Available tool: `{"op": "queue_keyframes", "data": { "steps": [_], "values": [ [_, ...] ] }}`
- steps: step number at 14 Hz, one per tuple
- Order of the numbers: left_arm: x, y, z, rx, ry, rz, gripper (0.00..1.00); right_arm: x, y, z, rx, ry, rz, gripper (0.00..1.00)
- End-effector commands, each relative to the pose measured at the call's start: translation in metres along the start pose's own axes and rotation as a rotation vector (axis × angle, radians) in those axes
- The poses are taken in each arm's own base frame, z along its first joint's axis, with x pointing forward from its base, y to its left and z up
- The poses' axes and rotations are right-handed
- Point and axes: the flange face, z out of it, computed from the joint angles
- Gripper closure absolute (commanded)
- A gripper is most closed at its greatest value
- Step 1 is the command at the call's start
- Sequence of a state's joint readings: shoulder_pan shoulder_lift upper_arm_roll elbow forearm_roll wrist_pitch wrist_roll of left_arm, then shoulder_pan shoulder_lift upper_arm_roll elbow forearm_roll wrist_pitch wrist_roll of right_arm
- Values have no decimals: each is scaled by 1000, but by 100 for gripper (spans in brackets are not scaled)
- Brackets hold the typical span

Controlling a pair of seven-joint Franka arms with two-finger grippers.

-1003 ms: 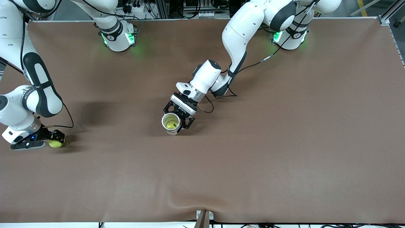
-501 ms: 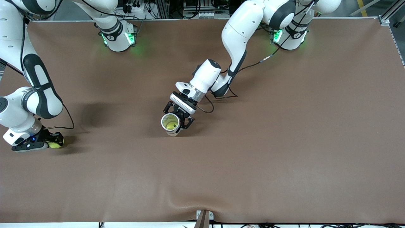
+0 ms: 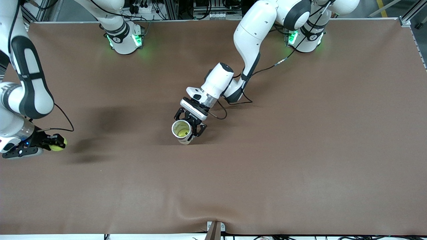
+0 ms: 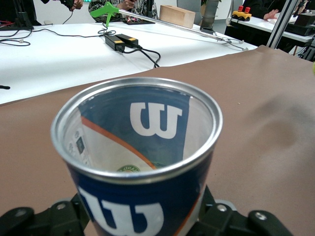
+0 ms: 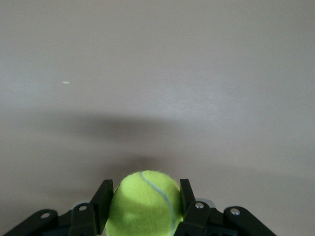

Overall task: Insert tennis ball vertically with right arm
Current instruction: 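Lift the second ball with the right gripper and carry it over the can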

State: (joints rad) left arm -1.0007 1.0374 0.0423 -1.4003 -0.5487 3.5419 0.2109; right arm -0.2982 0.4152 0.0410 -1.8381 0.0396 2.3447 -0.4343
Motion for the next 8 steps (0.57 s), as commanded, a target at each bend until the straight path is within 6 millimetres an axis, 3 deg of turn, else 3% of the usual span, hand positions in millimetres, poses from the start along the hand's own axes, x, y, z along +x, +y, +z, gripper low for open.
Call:
{"op": "queue_keyframes", "data": {
  "steps": [1, 3, 5, 8],
  "values": [
    [1, 2, -4, 3, -8, 16, 12, 2, -27, -17, 17, -9, 55, 100],
    [1, 1, -4, 3, -8, 13, 8, 11, -55, -36, 19, -5, 90, 100],
    [1, 3, -4, 2, -9, 14, 8, 20, -97, -62, 37, -56, 153, 100],
    [1, 2, -4, 2, -8, 14, 3, 48, -186, -115, 41, -127, 307, 100]
  ]
}}
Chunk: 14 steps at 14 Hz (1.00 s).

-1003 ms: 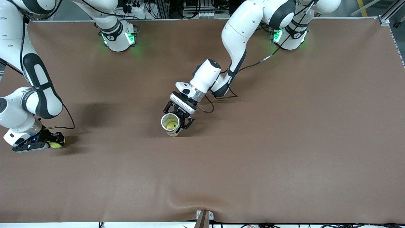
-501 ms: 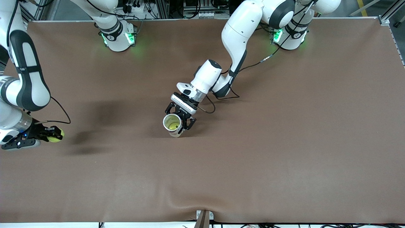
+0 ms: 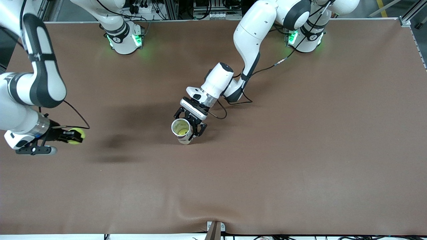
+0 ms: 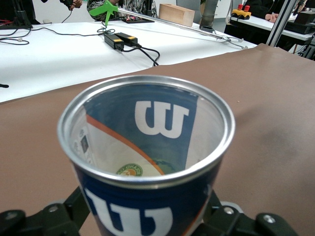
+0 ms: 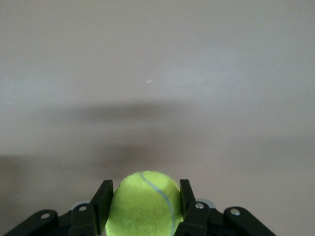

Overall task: Insert tennis ball vertically with right arm
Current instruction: 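Lift the second ball with the right gripper and carry it over the can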

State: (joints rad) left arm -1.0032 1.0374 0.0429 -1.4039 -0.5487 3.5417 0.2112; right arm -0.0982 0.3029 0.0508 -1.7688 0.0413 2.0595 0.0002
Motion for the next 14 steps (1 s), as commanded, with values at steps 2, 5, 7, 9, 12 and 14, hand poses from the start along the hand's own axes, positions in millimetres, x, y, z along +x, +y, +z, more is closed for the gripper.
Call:
{"op": "queue_keyframes", "data": {
  "steps": [2, 5, 7, 9, 12, 14],
  "values": [
    [4, 1, -4, 3, -3, 13, 0, -5, -118, -58, 8, -6, 180, 100],
    [4, 1, -4, 3, -3, 13, 0, -20, -204, -69, 22, 20, 301, 100],
    [4, 1, -4, 2, -4, 13, 13, -30, -250, -67, 29, 26, 367, 100],
    [5, 1, -4, 2, -3, 11, 25, -44, -294, -59, 36, 37, 410, 100],
    [5, 2, -4, 1, -3, 11, 26, -48, -333, -42, 55, 64, 480, 100],
    [5, 2, -4, 2, -1, 11, 25, -49, -356, -40, 61, 76, 508, 100]
  ]
}}
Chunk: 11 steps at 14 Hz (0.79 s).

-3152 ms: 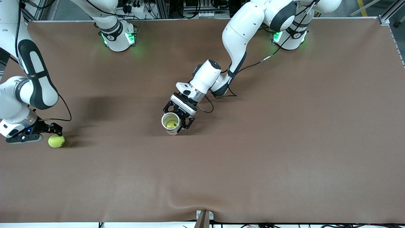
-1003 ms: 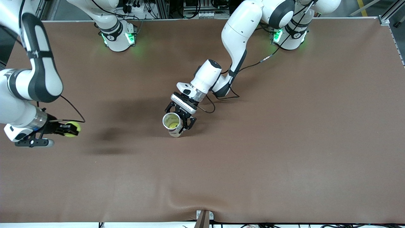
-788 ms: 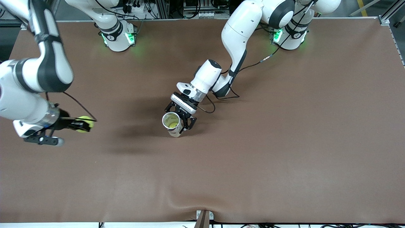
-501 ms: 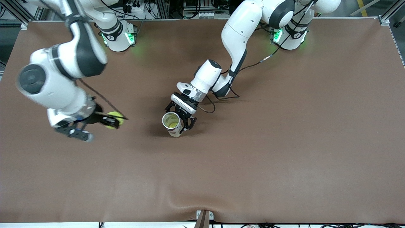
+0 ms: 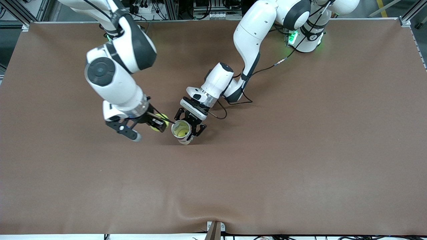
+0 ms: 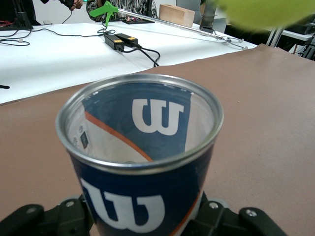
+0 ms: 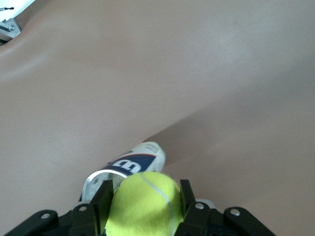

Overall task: Insert tennis ball vertically with right arm
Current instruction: 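Lift the second ball with the right gripper and carry it over the can, then drop the second ball into the can and open the right gripper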

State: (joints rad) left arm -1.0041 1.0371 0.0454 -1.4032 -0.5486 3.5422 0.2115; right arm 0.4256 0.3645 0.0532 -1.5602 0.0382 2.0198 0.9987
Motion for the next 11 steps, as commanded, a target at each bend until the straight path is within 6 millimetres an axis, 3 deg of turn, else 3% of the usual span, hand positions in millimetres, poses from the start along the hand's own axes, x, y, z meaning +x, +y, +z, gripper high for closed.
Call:
{"op": "queue_keyframes", "data": {
  "steps": [1, 5, 10, 11],
  "values": [
    [3, 3, -4, 0, -5, 7, 24, -6, -26, 4, -1, 24, 49, 100],
    [3, 2, -4, 1, -6, 8, 23, -31, -46, 21, -41, 71, 30, 100],
    [2, 2, -4, 1, -8, 8, 23, -33, -47, 25, -47, 73, 25, 100],
    [2, 0, -4, 3, -6, 7, 23, -33, -47, 25, -47, 73, 25, 79]
  ]
}}
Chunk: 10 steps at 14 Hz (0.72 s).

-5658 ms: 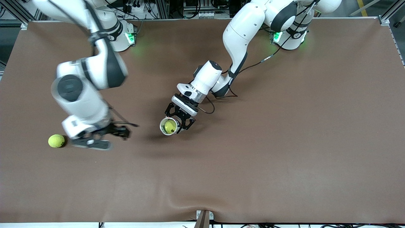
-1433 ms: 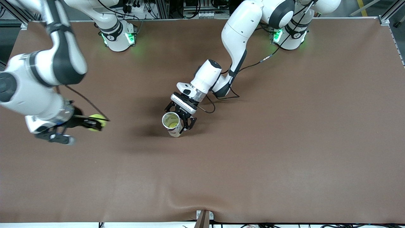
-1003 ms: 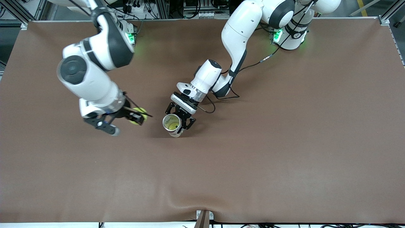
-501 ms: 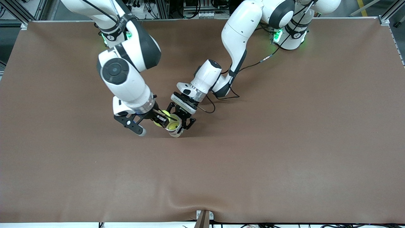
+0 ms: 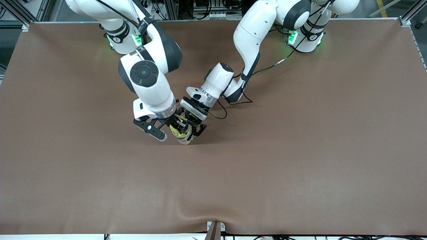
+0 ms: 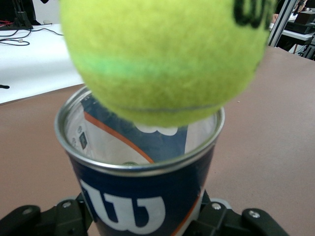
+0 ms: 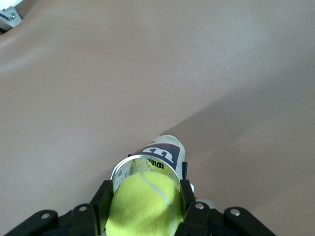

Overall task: Insert tennis ball vertically with right arm
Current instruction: 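Drop the second ball into the can and open the right gripper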

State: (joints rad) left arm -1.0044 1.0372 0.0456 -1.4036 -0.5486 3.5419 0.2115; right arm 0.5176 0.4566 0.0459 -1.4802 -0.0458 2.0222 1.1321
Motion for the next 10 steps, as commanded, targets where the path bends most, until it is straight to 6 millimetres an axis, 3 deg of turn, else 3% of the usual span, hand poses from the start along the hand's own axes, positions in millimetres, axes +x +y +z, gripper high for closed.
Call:
{"op": "queue_keyframes", "data": {
  "steps": [1, 3, 7, 10],
  "values": [
    [3, 2, -4, 1, -4, 6, 22, 3, -5, -3, -8, 21, 10, 26],
    [2, 1, -4, 2, -6, 5, 20, 3, -5, -2, -9, 21, 10, 6],
    [3, 2, -4, 1, -4, 6, 20, 3, -5, -3, -8, 21, 11, 6],
    [2, 2, -4, 1, -7, 8, 20, 18, 3, -9, -6, 28, 3, 5]
  ]
}}
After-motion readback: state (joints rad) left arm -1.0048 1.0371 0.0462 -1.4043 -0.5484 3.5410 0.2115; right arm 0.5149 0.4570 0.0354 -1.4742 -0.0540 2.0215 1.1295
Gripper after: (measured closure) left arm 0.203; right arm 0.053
